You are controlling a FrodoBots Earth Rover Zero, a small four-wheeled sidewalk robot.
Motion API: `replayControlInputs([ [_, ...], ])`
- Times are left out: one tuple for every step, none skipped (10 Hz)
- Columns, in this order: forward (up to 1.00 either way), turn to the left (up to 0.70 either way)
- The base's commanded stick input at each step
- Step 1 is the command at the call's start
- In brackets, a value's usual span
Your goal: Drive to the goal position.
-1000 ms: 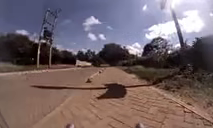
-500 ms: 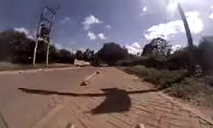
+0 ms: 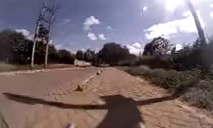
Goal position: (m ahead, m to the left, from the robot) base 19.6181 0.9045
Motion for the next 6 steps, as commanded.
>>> replayControlInputs([
  [1.0,-0.11],
  [1.0,-0.09],
  [1.0,-0.06],
  [1.0,-0.04],
  [1.0,-0.02],
  [1.0,0.0],
])
